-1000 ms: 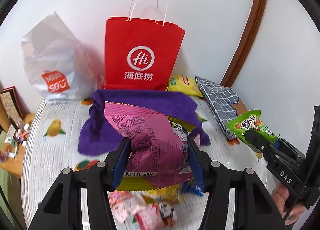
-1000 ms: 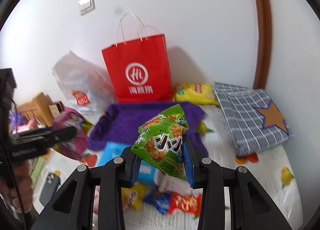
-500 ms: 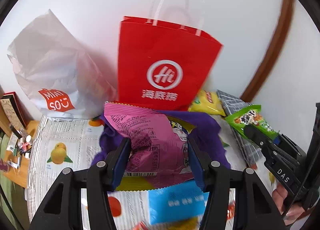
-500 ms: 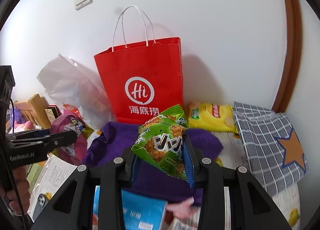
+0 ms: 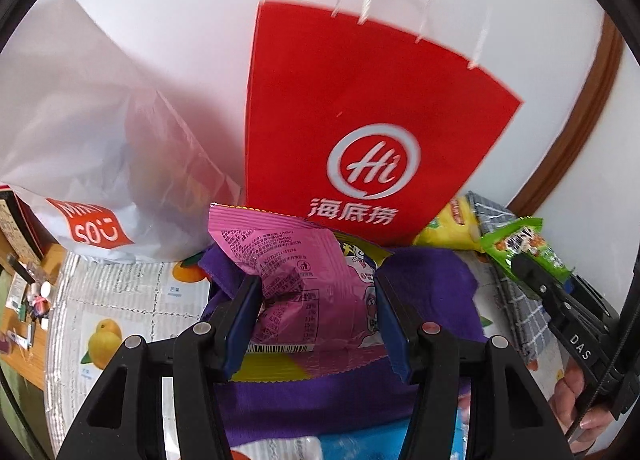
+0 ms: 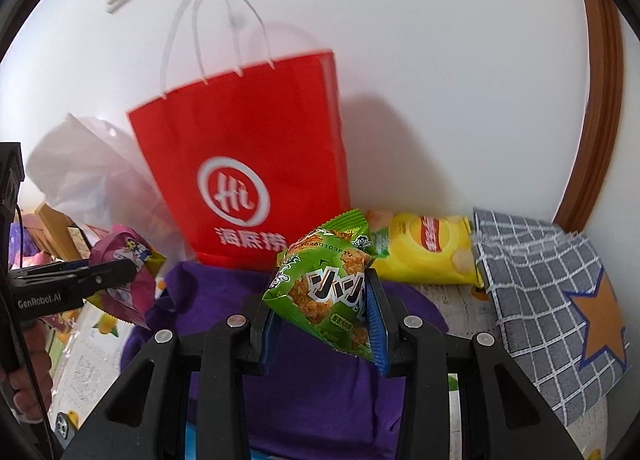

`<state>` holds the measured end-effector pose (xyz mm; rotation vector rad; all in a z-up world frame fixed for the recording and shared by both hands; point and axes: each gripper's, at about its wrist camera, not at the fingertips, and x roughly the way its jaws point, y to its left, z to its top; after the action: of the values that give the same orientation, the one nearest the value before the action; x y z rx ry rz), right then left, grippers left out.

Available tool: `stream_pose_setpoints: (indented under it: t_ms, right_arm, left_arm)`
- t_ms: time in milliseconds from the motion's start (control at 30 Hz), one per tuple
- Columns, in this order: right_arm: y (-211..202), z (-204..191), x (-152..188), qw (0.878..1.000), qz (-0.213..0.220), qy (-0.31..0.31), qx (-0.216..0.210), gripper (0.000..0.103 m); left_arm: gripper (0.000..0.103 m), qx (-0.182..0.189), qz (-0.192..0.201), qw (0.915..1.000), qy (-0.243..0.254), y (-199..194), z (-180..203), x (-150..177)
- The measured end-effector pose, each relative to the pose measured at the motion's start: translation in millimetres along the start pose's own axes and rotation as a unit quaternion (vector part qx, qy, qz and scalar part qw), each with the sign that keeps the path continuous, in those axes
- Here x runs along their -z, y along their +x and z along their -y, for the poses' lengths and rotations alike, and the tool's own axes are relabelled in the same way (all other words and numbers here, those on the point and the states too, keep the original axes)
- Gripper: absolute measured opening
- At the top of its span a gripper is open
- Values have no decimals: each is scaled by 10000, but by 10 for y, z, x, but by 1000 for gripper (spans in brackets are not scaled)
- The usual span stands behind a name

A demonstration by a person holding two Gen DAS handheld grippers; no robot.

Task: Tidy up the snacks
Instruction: 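Carry the pink bag and green packet onto the purple towel with both tools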

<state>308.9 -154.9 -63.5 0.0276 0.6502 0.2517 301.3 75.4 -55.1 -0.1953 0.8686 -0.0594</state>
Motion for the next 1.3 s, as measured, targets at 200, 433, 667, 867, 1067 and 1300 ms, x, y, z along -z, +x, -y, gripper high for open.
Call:
stream_pose_setpoints:
  t_ms: [200,433,667,867,1067,1300]
  right_arm:
    - [459,121,104,9988,-461,3,166,37]
    - [871,139,291,9939,-1087,13,170,37]
    - [1036,97,390,9894,-1445,32,136,37]
    - [1127,163,438,9848,-1712,185,234,38]
    - [1190,166,483,9824,-1843,224,228,38]
    - [1142,115,473,9833,-1814,106,136,57]
  left_arm:
    - [54,-220,-364,9988,-246,443,-243,22]
    - [54,-334,-772,9957,-392,714,-419,98]
    - [55,-351,-1020,9934,-377,860,-437,141]
    - [56,-351,-1228,9912,-355,965,-401,169]
    - [56,-381,-1367,9895,-278,1036,-350,201]
    - [56,-264,-1397,9895,-244,1077,-292,209]
